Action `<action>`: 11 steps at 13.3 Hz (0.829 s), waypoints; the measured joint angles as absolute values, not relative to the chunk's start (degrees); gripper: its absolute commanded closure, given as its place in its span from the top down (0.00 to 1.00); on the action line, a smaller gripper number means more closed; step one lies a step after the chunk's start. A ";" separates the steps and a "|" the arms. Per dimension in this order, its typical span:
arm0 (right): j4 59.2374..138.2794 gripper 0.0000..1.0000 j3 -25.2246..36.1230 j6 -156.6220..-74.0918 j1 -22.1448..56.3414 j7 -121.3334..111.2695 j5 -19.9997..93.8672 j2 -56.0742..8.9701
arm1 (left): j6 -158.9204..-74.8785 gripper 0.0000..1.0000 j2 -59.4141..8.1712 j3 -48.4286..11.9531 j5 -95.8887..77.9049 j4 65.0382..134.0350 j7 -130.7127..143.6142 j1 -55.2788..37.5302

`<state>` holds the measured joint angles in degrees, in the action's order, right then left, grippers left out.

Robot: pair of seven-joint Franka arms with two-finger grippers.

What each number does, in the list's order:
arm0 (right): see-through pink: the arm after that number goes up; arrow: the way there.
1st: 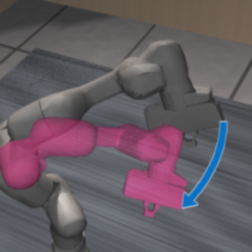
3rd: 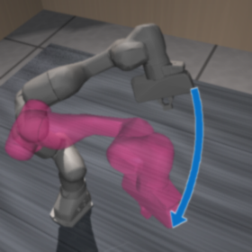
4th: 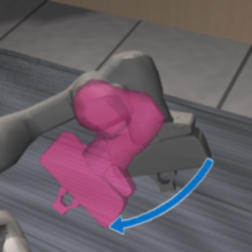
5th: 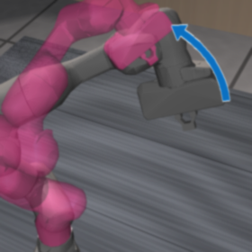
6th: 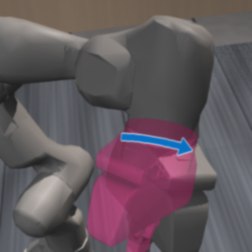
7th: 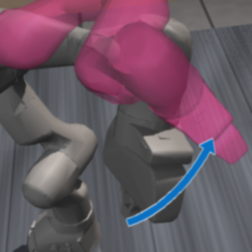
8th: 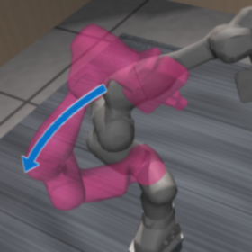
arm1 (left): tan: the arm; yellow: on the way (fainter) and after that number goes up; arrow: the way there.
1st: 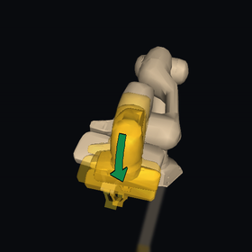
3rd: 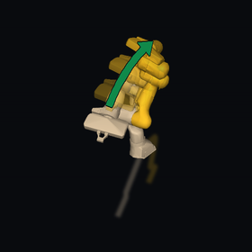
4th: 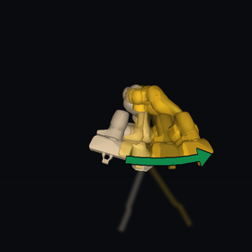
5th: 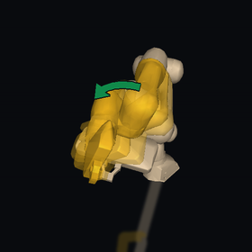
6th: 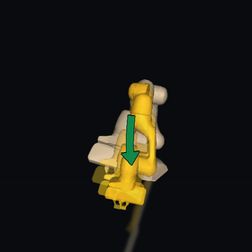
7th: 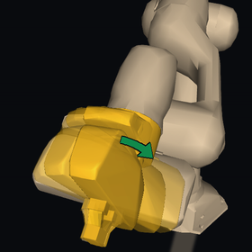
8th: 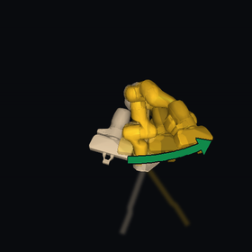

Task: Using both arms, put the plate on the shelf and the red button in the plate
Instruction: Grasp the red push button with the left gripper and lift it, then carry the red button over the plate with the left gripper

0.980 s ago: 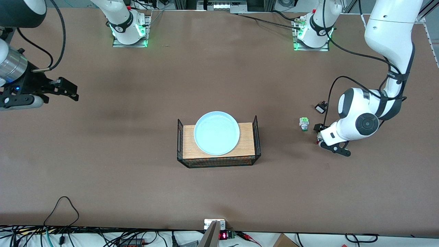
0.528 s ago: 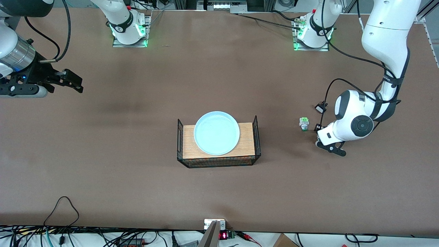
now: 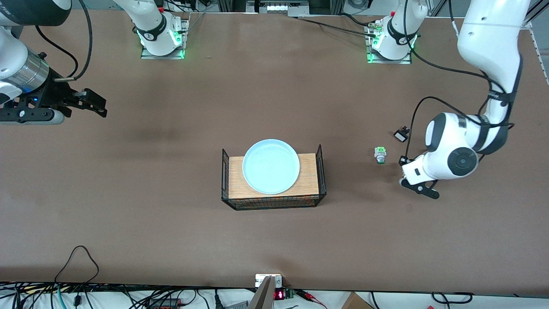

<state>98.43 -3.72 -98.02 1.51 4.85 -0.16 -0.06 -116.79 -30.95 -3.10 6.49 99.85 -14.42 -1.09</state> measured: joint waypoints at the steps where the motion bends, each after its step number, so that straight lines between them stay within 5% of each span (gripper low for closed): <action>1: 98.43 1.00 -3.70 -98.04 1.49 4.85 -0.16 -0.31 | -112.33 0.18 -30.18 -3.68 6.48 96.67 -14.50 -1.15; 5: 98.43 1.00 -3.60 -98.16 1.39 4.85 -0.16 -0.47 | -96.68 0.17 -28.92 -10.38 6.33 82.53 -13.05 -1.77; 11: 98.41 1.00 -2.36 -98.16 0.15 4.88 1.09 -0.13 | -88.51 0.16 -28.84 -15.33 -6.25 71.43 -2.28 -4.22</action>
<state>98.41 -2.36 -98.16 0.15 4.88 1.09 -0.13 -88.51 -28.84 -15.33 -6.25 71.43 -2.28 -4.22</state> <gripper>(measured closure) 0.000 0.665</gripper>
